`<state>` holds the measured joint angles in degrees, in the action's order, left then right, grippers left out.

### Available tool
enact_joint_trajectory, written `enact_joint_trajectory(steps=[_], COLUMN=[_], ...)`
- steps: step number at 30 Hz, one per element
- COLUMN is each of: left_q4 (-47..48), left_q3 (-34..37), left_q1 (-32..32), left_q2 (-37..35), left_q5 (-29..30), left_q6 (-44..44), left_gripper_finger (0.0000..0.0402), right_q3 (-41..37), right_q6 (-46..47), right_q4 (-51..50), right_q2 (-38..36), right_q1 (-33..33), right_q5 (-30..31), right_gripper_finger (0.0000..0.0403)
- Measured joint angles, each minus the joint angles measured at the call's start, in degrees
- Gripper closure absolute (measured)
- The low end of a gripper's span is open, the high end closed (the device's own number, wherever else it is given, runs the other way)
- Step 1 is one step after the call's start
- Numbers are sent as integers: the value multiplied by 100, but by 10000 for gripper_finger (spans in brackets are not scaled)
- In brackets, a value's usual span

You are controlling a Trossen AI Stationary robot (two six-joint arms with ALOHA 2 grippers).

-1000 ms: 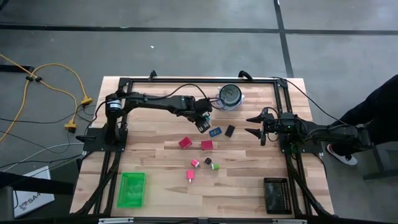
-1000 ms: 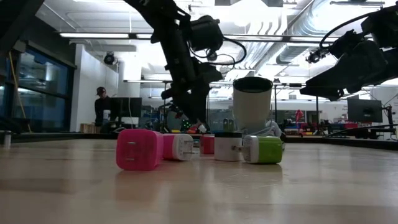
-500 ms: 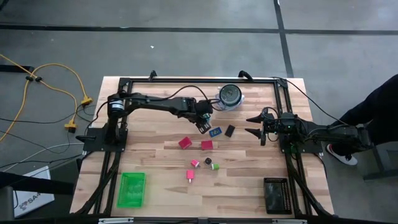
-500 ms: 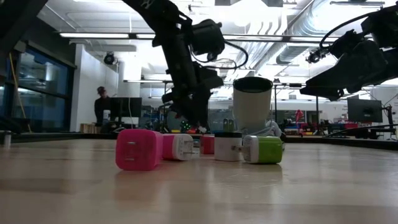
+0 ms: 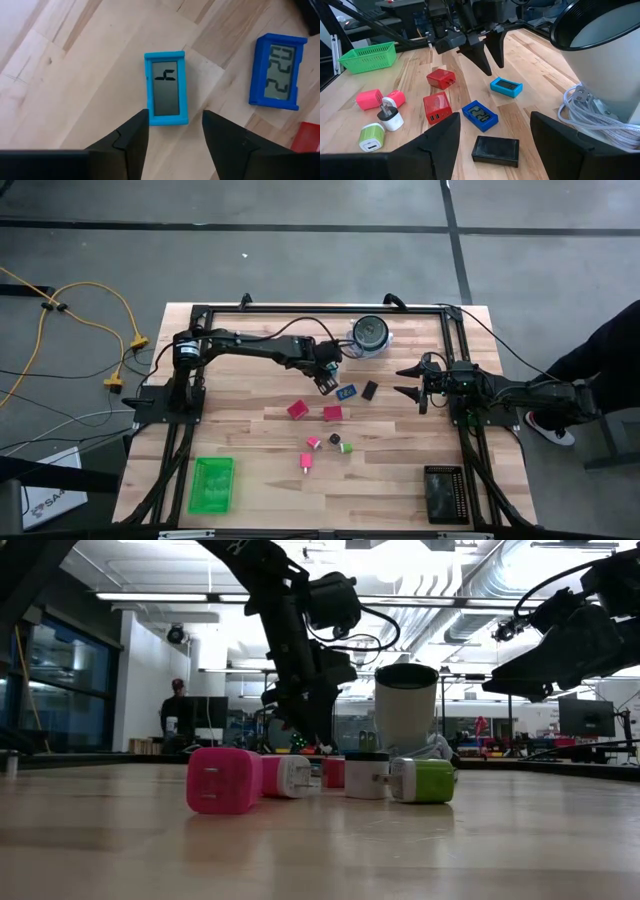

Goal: Pick & Place Office items
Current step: Put the light blue digital timer into the green bin

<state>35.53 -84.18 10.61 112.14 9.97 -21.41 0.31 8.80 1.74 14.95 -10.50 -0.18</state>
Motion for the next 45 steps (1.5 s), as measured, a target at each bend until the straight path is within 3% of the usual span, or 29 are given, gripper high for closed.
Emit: enact_joint_trajectory(steps=[16, 45], left_q4=[-72, -261], left_q3=[-11, 2], left_q1=[0, 124], left_q2=[117, 546], left_q5=[-1, -232], left_q6=[-154, -221], left_gripper_finger=[176, 174], right_q3=[-1, -1], right_q6=[0, 0], right_q4=[0, 0], right_q2=[0, 1], right_q1=[0, 0], right_q5=[0, 1], right_gripper_finger=[174, 174])
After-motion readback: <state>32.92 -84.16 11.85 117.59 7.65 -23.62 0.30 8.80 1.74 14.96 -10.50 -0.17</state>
